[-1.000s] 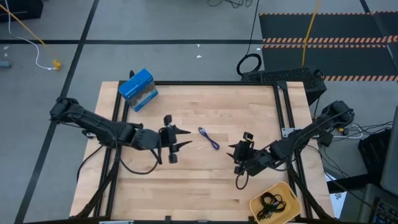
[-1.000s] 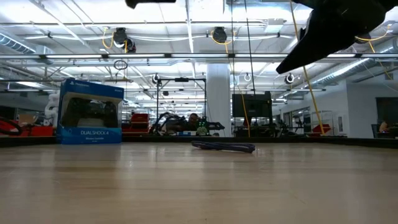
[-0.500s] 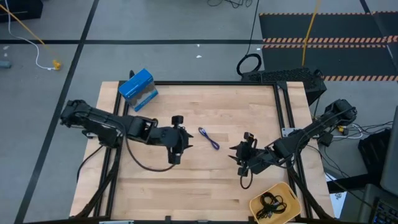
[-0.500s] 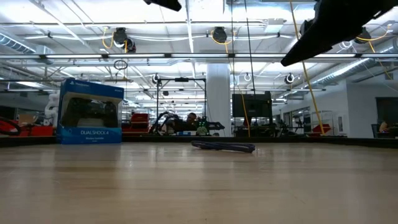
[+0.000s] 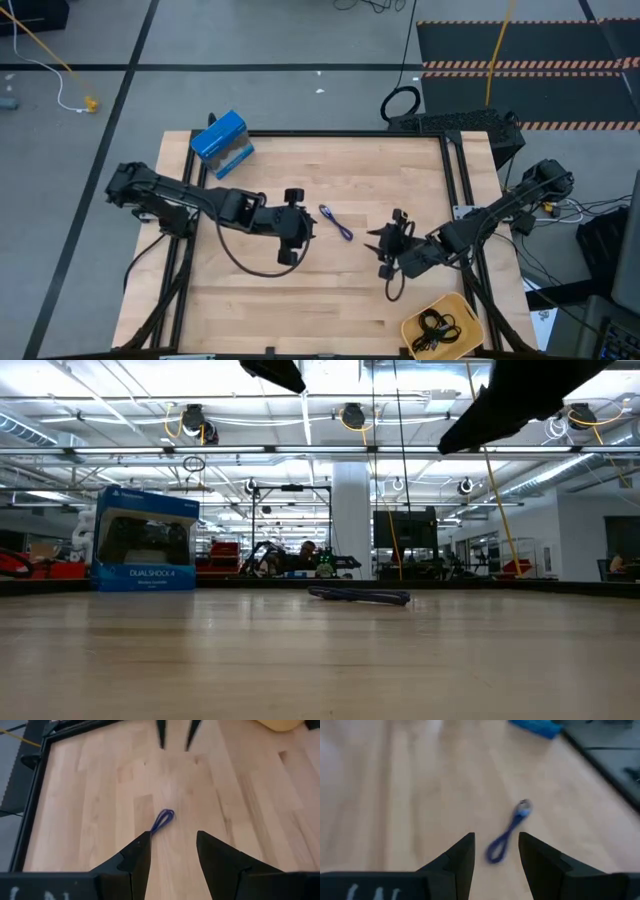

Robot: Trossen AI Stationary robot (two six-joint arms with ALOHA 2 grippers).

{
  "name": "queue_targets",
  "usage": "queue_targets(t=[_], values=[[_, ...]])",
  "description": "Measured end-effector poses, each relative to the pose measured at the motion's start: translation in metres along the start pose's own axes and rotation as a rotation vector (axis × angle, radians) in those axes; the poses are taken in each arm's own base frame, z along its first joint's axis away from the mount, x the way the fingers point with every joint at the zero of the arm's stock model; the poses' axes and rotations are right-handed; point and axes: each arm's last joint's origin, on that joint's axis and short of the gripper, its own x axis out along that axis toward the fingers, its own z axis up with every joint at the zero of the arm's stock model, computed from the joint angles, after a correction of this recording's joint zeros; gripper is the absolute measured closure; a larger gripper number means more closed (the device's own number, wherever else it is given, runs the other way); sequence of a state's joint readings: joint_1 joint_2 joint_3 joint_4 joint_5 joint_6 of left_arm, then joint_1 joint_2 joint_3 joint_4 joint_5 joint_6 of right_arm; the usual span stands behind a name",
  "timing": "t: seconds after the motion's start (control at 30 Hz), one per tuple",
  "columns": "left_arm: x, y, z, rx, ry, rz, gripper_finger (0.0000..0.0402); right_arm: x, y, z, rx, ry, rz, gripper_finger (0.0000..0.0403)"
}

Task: Pick and place USB-C Cables
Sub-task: Put the blue charger cable into the yellow bin

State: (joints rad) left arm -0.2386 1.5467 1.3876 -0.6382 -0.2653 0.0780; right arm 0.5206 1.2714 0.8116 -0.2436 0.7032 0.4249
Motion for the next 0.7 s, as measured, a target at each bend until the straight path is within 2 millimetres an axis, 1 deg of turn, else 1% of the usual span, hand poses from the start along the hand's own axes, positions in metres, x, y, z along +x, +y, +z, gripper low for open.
queue_targets(t=[0.1, 0.4, 0.53, 0.7], values=[[0.0, 0.0, 0.0, 0.001, 0.001, 0.0, 0.0241, 0.0, -0.001, 0.001, 0.002, -0.013, -0.031, 0.0257], [0.0, 0.0, 0.005, -0.001, -0.054, 0.005, 0.0241, 0.001, -0.001, 0.004, 0.029, -0.035, -0.023, 0.0257], [0.011, -0.002, 0.004, 0.034, -0.033, 0.006, 0.0241, 0.001, 0.0, 0.007, 0.05, -0.056, -0.013, 0.0257], [0.034, -0.003, 0.001, 0.058, 0.008, 0.007, 0.0241, 0.001, 0.0, 0.007, 0.05, -0.057, -0.013, 0.0257]])
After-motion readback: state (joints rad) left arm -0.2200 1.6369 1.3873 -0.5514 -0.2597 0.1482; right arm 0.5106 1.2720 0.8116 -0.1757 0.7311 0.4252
